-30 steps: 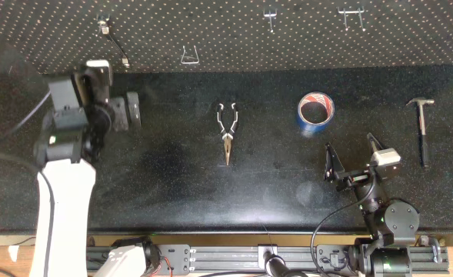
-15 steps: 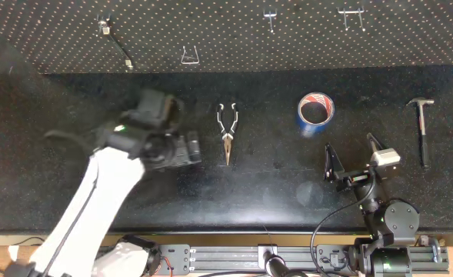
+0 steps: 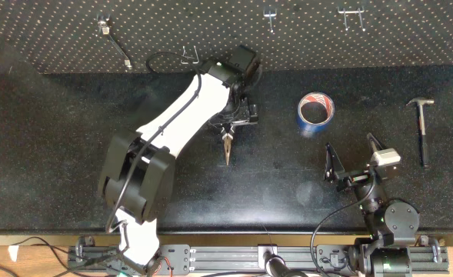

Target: Place Tools Onto Pegboard

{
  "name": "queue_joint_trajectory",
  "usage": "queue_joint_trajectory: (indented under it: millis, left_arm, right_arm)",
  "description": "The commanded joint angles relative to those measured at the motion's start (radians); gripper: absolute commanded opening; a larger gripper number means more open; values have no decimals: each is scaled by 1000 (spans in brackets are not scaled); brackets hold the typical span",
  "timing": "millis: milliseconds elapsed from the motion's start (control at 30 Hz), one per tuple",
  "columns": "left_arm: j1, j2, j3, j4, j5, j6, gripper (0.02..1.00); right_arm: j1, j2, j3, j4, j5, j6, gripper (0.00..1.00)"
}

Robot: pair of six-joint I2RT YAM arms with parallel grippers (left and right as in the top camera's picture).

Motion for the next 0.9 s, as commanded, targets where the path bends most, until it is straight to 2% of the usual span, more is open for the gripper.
queue_joint_trajectory:
  millis: [33, 333, 667, 900]
  left_arm:
    - [25, 35, 20, 28, -42, 7, 998]
    - [25, 52, 20, 74, -53, 11, 998]
    - [36, 65, 19, 97, -48, 115, 1000]
    - [36, 87, 19, 113, -42, 115, 998]
  right_arm:
    - [6, -7, -4, -2, -10, 11, 976]
    - [6, -7, -4, -2, -10, 11, 976]
    - [6, -7, -4, -2, -10, 11, 976]
    - [6, -7, -4, -2, -10, 11, 976]
